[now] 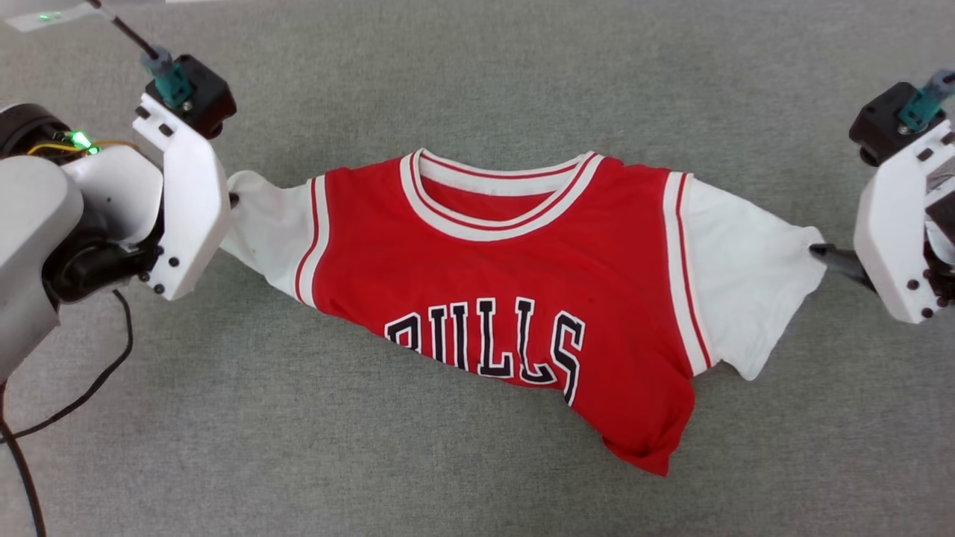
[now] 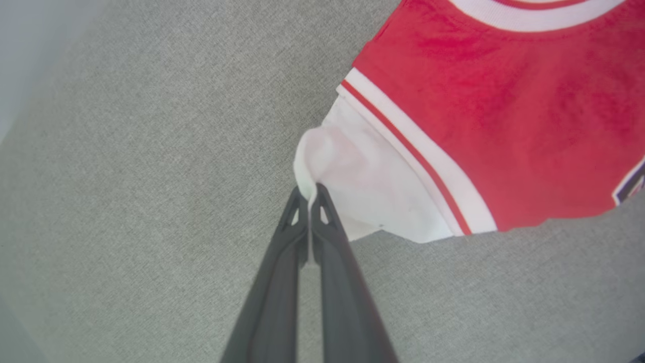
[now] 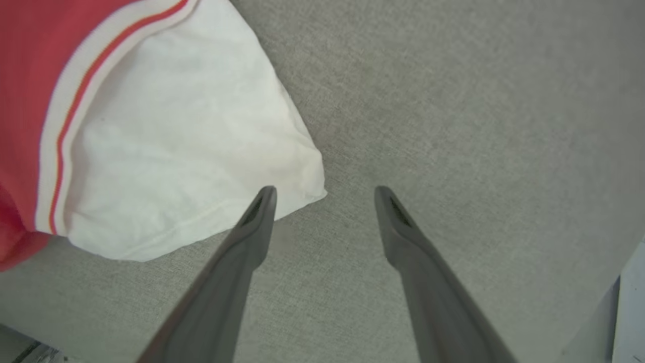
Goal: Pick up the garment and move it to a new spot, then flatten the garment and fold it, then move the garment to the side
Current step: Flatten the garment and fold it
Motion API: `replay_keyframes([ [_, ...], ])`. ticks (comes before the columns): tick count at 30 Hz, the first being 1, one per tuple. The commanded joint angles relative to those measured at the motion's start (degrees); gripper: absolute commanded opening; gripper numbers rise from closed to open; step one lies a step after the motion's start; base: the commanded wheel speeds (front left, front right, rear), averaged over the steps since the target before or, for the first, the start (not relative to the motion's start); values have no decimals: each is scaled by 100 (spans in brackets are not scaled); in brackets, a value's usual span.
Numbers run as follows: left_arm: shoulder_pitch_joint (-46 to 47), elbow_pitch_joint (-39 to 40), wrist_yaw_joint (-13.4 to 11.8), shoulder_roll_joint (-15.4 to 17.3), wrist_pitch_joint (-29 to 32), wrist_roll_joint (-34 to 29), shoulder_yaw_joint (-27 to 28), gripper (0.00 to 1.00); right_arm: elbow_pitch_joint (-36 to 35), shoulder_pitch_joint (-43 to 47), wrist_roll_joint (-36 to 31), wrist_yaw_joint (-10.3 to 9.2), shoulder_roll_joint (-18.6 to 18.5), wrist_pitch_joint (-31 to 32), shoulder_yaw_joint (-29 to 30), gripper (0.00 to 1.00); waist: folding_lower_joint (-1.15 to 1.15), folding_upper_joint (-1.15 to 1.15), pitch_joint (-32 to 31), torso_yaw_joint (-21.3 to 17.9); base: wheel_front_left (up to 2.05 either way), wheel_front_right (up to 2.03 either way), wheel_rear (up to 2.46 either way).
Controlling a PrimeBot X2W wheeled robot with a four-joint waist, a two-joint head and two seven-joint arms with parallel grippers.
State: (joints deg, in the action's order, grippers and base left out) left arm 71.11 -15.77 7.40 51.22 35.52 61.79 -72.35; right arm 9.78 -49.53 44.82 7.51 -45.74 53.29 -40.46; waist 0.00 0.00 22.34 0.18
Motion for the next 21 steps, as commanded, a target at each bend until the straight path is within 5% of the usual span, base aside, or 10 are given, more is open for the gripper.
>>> replay_keyframes([
  [1,83,32,-3,-59,-37,-17,-24,0,89,-101,106,-4,111,72,-2,100,0,0,106,68,0,0,0],
  [12,197,19,-2,-135,-140,-26,-57,0,1094,65,458,-2,713,336,-502,100,0,0,419,206,0,0,0],
  [13,173,10,-2,-129,-145,-23,-61,0,1090,57,439,-2,729,236,-552,26,0,0,408,202,0,0,0],
  [14,145,1,-2,-129,-159,-27,-65,0,1091,39,431,-2,723,120,-579,0,0,0,381,199,0,0,0],
  [21,85,2,-2,-88,-456,8,-75,0,918,-320,499,-3,415,-804,-585,0,0,0,-54,149,0,0,0],
])
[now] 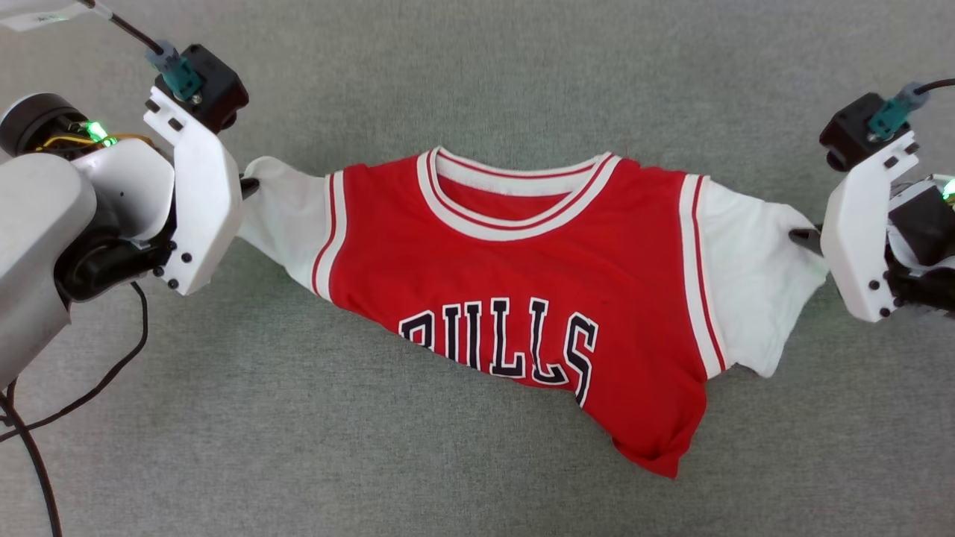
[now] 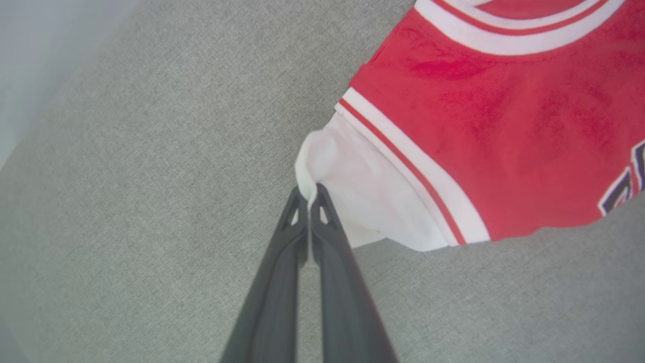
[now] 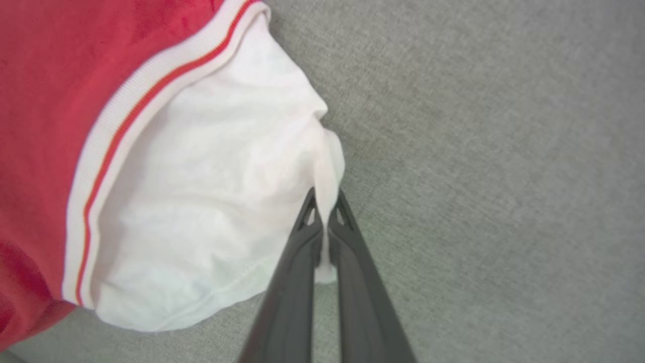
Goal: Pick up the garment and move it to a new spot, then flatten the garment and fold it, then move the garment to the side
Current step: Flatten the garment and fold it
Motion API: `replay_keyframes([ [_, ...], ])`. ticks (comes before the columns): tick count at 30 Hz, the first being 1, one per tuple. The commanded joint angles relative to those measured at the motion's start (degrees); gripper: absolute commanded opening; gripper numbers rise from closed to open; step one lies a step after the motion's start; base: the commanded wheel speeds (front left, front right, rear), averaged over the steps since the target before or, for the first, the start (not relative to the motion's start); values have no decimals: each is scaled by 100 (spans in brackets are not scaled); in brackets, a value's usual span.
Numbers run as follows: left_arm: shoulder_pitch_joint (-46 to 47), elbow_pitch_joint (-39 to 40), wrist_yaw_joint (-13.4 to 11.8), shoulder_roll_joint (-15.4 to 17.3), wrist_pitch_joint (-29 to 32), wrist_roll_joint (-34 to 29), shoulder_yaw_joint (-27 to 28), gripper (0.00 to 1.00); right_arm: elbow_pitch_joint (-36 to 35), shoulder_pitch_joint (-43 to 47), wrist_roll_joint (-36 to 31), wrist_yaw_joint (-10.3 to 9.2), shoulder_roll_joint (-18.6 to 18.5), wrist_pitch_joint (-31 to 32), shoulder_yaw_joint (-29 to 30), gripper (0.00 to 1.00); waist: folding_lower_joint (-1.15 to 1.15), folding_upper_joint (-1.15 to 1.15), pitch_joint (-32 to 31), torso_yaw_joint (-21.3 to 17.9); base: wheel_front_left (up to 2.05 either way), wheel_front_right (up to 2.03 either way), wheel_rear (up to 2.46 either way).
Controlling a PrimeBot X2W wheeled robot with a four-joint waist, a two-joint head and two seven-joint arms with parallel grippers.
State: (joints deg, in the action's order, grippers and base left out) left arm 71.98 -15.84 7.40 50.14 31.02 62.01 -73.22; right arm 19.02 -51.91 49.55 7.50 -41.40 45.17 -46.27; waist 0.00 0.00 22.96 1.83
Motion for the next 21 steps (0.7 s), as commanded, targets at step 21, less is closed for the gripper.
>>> replay_keyframes([
  [21,1359,538,-52,100,-1254,-427,606,0,-731,-1382,-474,-3,-515,-2063,714,0,0,0,-741,11,0,0,0],
])
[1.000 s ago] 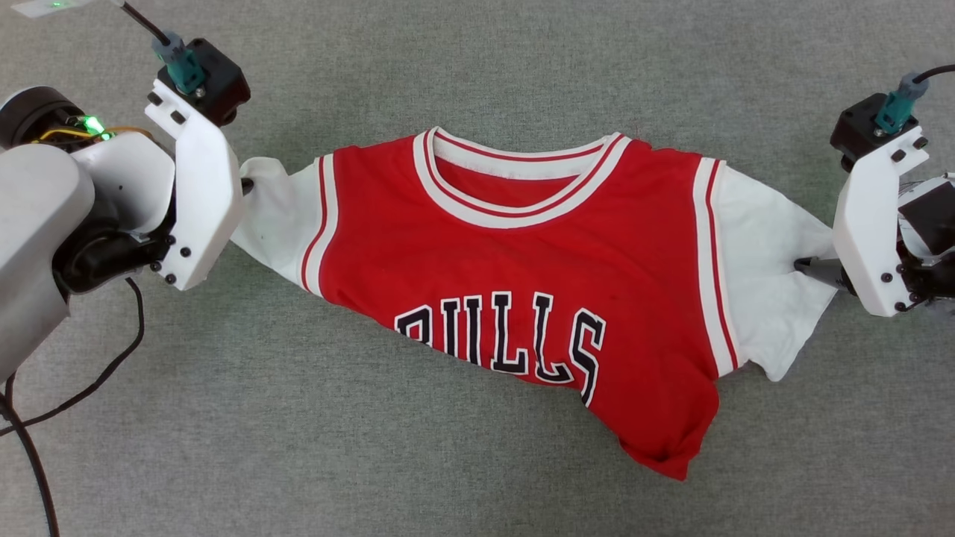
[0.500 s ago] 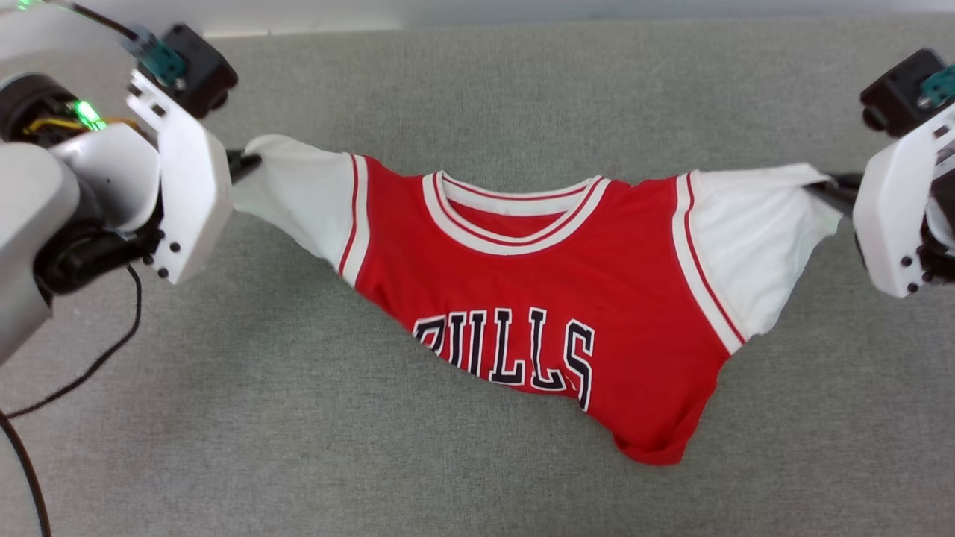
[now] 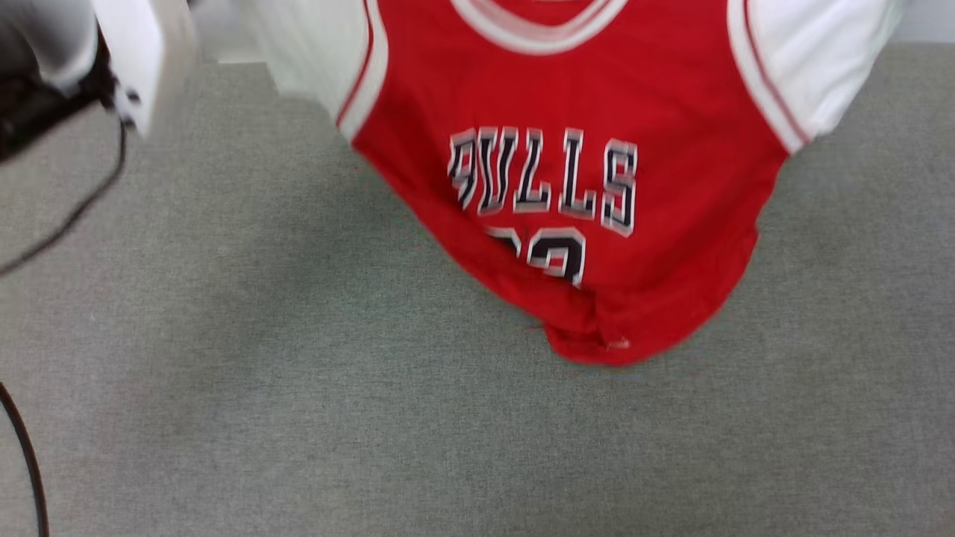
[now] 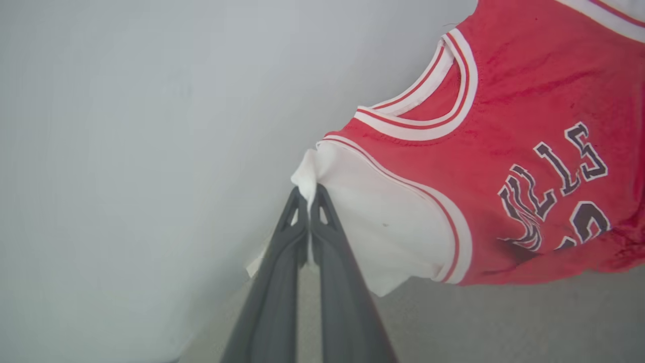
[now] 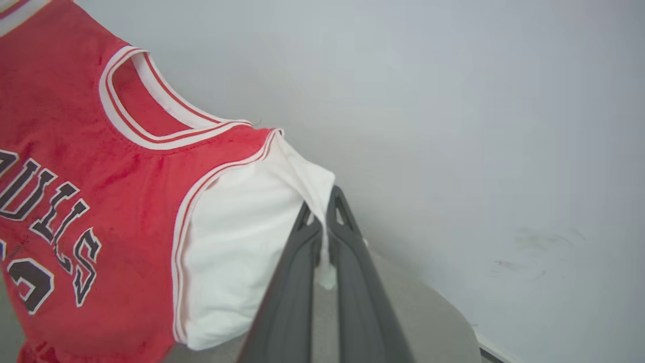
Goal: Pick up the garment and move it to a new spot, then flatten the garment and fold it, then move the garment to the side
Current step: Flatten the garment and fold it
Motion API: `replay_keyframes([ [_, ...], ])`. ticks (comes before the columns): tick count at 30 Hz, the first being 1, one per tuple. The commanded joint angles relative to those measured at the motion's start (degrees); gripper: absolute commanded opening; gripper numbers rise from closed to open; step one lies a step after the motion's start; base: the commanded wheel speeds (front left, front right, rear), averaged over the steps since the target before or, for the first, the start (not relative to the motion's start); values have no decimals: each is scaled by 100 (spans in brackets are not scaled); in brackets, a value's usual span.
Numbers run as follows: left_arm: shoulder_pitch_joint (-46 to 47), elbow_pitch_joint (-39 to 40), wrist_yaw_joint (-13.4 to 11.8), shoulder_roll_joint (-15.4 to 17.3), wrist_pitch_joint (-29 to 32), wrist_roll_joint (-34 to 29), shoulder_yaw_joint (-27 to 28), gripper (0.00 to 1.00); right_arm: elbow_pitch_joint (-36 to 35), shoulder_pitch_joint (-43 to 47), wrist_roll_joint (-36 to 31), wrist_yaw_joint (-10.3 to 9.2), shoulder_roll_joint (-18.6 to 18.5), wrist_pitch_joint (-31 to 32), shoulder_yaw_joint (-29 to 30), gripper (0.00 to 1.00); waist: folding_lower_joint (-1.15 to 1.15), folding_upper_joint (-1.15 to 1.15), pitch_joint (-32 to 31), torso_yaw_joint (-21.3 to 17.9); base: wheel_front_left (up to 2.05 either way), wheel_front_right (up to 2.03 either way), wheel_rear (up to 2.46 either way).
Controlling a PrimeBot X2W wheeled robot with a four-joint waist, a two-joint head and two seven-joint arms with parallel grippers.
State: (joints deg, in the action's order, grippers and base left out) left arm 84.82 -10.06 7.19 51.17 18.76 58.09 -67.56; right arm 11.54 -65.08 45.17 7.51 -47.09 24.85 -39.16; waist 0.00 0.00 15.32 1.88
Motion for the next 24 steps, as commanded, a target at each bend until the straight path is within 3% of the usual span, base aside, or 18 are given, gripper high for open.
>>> replay_keyframes([
  [1,173,-102,-40,-49,-62,-102,74,0,67,-205,-120,-4,100,-95,42,0,0,0,55,9,0,0,0],
  [11,1348,-1005,-105,-593,-459,-580,488,0,1069,-2042,-1025,-5,878,-430,155,0,0,0,669,-9,0,0,0],
  [17,2035,-1627,-285,-925,-1020,-894,793,0,1888,-3107,-1567,-4,1387,-760,312,0,0,0,1135,50,0,0,0],
  [24,2810,-2399,-207,-1268,-1456,-1154,939,0,2641,-4238,-2001,-5,1846,-1123,355,0,0,0,1461,103,0,0,0],
])
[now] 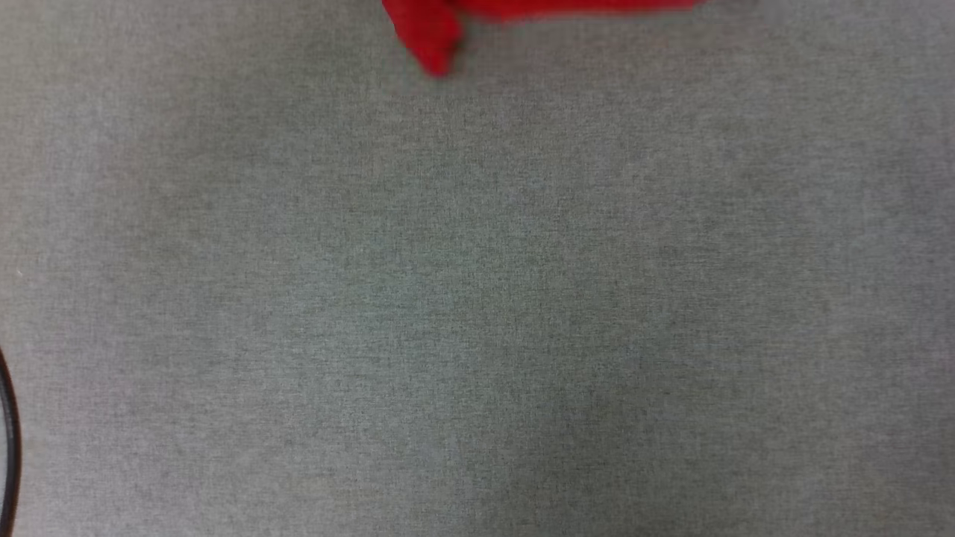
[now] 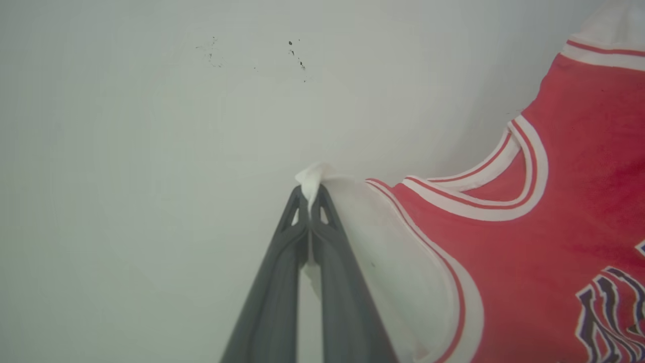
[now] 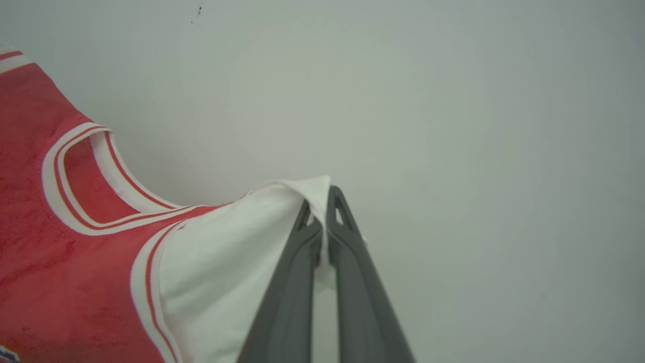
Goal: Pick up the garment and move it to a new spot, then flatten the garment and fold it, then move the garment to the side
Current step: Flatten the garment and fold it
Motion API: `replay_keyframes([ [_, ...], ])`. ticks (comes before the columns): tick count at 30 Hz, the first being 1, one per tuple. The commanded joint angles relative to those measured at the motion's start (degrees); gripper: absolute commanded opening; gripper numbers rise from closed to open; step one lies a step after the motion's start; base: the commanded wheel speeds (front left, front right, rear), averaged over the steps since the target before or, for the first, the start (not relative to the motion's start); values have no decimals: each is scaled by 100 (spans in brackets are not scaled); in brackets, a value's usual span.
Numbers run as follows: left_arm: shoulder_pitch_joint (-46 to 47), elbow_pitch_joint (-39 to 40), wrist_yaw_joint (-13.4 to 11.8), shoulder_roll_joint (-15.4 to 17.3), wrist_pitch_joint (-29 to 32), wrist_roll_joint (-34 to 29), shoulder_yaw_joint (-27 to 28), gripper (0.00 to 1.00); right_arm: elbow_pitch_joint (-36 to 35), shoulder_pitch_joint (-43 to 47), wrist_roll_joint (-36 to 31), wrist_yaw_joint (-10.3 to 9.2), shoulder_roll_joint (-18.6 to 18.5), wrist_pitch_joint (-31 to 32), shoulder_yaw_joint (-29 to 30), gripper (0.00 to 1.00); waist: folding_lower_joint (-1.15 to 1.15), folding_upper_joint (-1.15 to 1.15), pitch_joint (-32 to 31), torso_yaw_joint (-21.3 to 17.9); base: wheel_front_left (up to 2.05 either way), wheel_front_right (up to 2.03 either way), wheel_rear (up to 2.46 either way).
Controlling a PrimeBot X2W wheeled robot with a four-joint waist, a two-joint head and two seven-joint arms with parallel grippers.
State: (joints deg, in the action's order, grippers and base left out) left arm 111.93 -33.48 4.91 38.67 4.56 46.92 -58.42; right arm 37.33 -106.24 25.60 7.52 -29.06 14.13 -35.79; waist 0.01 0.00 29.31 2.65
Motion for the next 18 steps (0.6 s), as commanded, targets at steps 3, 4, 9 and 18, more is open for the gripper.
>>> replay_keyframes([
  [3,363,-351,44,-134,-284,-148,54,0,397,-484,-193,-6,242,-294,56,0,-1,0,121,31,0,0,0],
  [4,395,-454,50,-180,-354,-176,46,0,523,-561,-230,-5,299,-355,47,0,-1,0,131,32,0,0,0],
  [9,405,-865,142,-354,-597,-143,-21,0,1069,-697,-294,-5,555,-694,-129,0,-1,0,130,54,0,0,0],
  [18,-408,-1204,236,-417,-1132,132,-277,0,1556,128,102,-6,791,-1062,-744,0,-1,0,-18,18,0,0,0],
])
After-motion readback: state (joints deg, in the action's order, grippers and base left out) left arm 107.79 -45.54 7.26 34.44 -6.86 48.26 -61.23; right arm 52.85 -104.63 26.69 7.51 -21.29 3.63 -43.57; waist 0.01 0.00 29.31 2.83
